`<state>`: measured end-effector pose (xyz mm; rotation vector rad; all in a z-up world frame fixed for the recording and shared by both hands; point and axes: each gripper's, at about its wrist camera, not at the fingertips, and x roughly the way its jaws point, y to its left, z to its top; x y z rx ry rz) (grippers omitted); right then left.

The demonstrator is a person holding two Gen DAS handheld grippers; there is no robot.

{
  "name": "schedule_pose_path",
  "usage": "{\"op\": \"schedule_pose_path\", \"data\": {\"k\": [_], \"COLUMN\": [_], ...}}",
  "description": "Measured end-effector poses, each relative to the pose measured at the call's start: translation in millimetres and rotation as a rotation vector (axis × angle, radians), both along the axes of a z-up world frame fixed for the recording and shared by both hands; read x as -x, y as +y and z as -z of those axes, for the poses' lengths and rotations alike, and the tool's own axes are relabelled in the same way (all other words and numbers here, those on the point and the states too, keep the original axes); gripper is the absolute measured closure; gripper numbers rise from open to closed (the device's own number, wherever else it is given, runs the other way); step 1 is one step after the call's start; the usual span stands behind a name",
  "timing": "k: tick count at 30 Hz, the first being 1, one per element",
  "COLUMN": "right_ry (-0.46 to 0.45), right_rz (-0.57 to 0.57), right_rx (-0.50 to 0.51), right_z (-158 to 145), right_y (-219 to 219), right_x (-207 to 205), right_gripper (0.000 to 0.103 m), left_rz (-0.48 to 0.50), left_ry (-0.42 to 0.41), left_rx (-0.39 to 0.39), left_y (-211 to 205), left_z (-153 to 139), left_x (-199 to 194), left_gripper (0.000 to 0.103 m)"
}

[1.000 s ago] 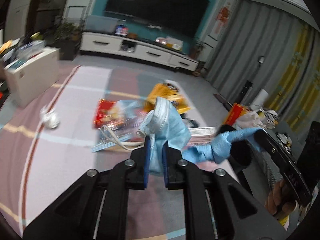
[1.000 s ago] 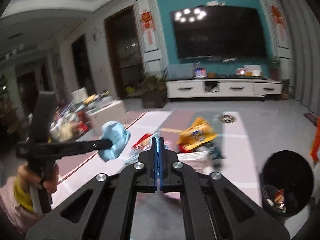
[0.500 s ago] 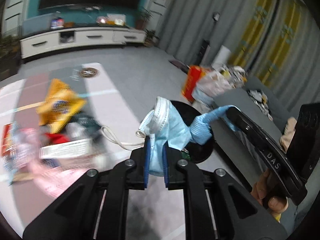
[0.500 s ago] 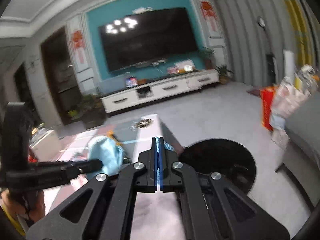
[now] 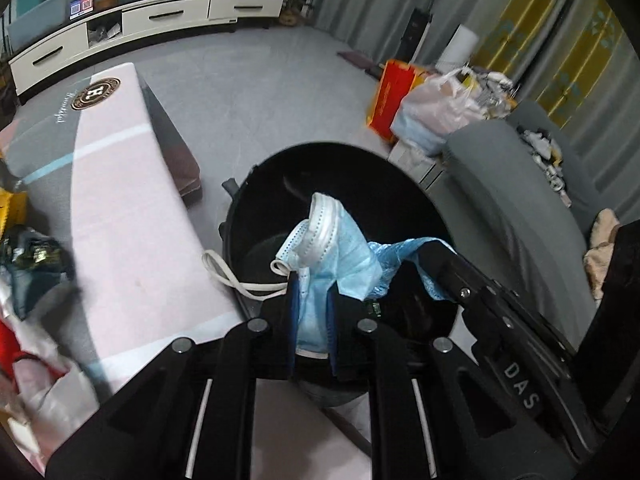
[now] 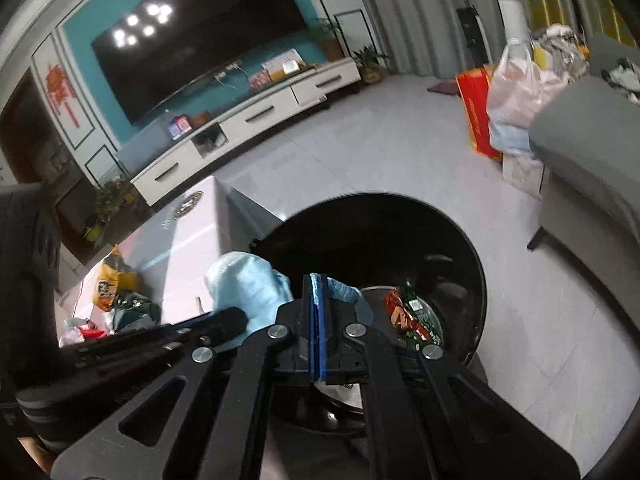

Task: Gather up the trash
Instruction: 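Carry mask and glove over the black bin and open both tools, then grasp the white plastic bag with the left tool while the right tool grasps the pink bag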

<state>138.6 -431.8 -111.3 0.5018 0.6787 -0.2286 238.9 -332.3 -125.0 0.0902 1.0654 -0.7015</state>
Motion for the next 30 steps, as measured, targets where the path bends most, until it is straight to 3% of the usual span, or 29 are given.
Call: {"op": "schedule_pose_path", "data": {"k": [2, 4, 6, 8, 10, 12, 16, 19, 24, 30], "right_ry": [0.021, 0.032, 0.044, 0.045, 0.039, 0.031, 0.018, 0.014, -0.009, -0.060], "right_rz": [0.019, 0.028, 0.056, 0.075, 0.098, 0.112, 0.106, 0.095, 0.050, -0.059], "right_rx": [-0.017, -0.033, -0.037, -0.061, -0.075, -0.084, -0.053, -0.022, 0.013, 0.041], "right_z": [7, 9, 12, 15, 15, 13, 5, -2, -15, -34], "right_y": [-4, -8, -13, -22, -27, -31, -28, -21, -6, 28], "right_x": [-3, -4, -4, -1, 5, 9, 13, 15, 20, 27], "right_gripper": [0.100, 0.098, 0.096, 0.090, 0.075, 0.067, 0.064, 0.061, 0.056, 0.043], "left_rz": [0.001, 0.010, 0.011, 0.003, -0.010, -0.027, -0.038, -0.036, -0.006, -0.039], "left_ry": [0.007, 0.015, 0.001, -0.005, -0.008, -0.011, -0.030, -0.076, -0.223, -0.274], "left_rx": [-0.010, -0.008, -0.015, -0.004, 0.010, 0.028, 0.049, 0.076, 0.138, 0.219], "left_y": [-3, -4, -5, -2, 3, 10, 23, 36, 73, 138], "left_z": [4, 6, 4, 0, -4, -8, -20, -35, -74, -100], "left_x": [0, 1, 3, 2, 2, 1, 5, 18, 63, 97], "left_gripper": [0.087, 0.075, 0.070, 0.060, 0.044, 0.043, 0.039, 0.031, 0.018, 0.010]}}
